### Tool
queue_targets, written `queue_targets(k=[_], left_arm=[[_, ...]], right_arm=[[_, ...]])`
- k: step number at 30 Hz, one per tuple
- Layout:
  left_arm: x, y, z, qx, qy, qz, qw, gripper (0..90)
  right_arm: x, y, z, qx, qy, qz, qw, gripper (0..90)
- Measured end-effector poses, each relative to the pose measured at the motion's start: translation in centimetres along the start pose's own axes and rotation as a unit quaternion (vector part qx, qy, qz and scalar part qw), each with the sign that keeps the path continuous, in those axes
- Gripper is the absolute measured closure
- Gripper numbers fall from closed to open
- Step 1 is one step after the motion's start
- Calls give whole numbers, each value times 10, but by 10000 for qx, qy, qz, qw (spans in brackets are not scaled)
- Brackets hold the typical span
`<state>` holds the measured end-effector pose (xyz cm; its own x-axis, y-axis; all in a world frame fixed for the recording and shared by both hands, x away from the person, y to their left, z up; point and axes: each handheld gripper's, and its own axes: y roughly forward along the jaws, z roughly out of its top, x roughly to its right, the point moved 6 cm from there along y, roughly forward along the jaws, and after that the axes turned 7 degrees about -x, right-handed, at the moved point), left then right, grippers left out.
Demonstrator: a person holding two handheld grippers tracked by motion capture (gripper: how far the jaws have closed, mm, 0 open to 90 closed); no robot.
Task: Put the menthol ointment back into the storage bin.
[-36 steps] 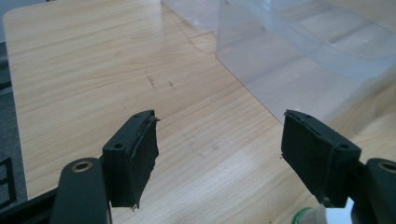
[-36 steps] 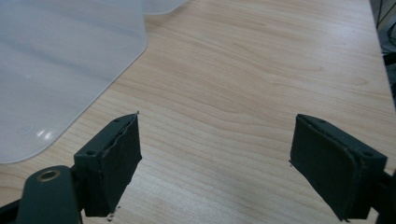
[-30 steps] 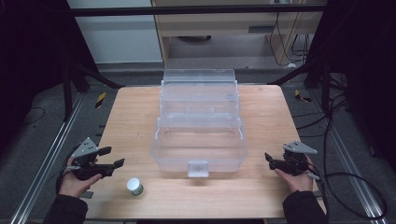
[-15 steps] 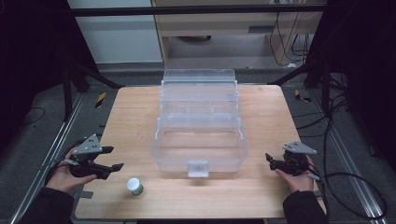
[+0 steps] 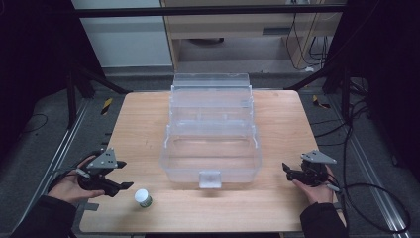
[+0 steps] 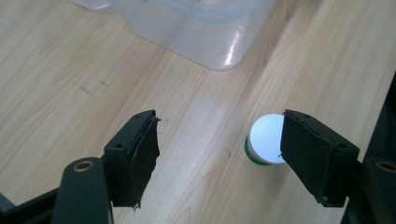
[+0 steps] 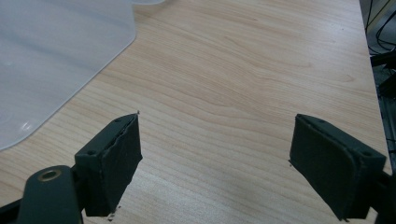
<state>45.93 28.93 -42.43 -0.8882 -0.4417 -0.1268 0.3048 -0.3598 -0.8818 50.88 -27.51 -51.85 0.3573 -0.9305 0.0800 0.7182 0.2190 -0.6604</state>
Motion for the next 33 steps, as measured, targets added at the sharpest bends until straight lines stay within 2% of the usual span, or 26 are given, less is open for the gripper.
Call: queue_targets(k=[2,7,13,19,23,26,27,29,31,33], left_arm=[[3,3,0,-155,151,-83,9997,274],[8,8,0,-350,332,-186,9987,278],[13,12,2,-460,499,-294,9973,282],[20,18,1,-662,791,-369,9940,288],[23,22,2,-760,911,-426,9920,293],[26,25,2,-756,946,-460,9916,294],[26,27,2,-824,1027,-460,9902,293],[27,28,2,-841,1047,-459,9899,293],[29,29,1,-933,1131,-456,9881,293],[30,31,1,-937,1173,-476,9875,293]], right_arm=[[0,0,0,-17,-17,5,10000,166],[0,1,-1,-27,-10,15,10000,166],[0,2,-2,-69,-6,20,10000,166],[0,3,-3,-118,-5,50,9999,166],[0,3,-3,-121,-1,56,9999,166],[0,2,-3,-121,-9,46,9999,166],[1,2,-3,-103,-38,22,9999,166],[1,2,-3,-105,-41,20,9999,166],[0,2,-3,-107,-45,22,9999,167],[0,3,-3,-114,-55,27,9999,166]])
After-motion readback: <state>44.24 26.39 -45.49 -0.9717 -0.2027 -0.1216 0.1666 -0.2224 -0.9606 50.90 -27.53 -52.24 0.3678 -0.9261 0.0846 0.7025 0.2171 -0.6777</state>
